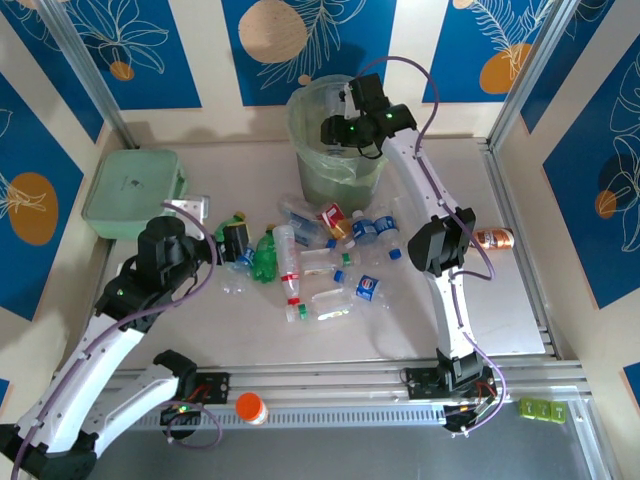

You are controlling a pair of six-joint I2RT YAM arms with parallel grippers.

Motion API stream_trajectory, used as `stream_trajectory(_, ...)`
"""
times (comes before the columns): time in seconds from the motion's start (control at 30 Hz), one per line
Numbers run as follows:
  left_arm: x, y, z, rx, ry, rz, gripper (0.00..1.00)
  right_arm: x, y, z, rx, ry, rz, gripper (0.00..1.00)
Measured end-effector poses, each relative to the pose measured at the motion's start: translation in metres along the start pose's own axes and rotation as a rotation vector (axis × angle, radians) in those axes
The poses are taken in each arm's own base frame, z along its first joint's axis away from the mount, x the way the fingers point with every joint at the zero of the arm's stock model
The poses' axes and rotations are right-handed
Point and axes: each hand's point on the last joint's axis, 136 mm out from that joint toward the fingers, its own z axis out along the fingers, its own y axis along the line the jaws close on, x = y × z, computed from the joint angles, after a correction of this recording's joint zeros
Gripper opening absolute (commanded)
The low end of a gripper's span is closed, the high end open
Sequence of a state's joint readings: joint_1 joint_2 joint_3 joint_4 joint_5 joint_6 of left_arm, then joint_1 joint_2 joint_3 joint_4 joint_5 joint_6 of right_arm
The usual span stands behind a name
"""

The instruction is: Put the plastic bottles in the bin

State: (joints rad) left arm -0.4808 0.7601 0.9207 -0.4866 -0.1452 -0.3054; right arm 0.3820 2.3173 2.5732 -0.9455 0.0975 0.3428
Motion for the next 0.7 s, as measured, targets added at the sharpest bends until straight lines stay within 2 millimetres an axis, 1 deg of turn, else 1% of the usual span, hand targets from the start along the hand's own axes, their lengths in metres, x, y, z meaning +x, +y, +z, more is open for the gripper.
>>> stream_trajectory(0.13,-0.001,0.004,0.000,-0.021,-0.006,0.000,0.96,0.001,-0.001,0.001,0.002,0.003,-0.002,0.68)
stream_trajectory(0.4,-0.004,0.007,0.000,-0.044,-0.020,0.000,0.97,0.001,0.000,-0.001,0.003,0.005,-0.003,0.69)
stream_trajectory(0.57,-0.003,0.010,0.003,-0.061,-0.015,0.001,0.99,-0.006,0.003,-0.009,-0.001,-0.017,-0.017,0.69)
stream_trajectory(0.67,0.004,0.011,0.014,-0.076,0.027,0.004,0.98,-0.011,0.007,-0.020,-0.006,-0.034,-0.030,0.69)
stream_trajectory(0.7,0.008,0.012,0.019,-0.082,0.049,0.007,0.98,-0.013,0.009,-0.027,-0.008,-0.045,-0.035,0.69)
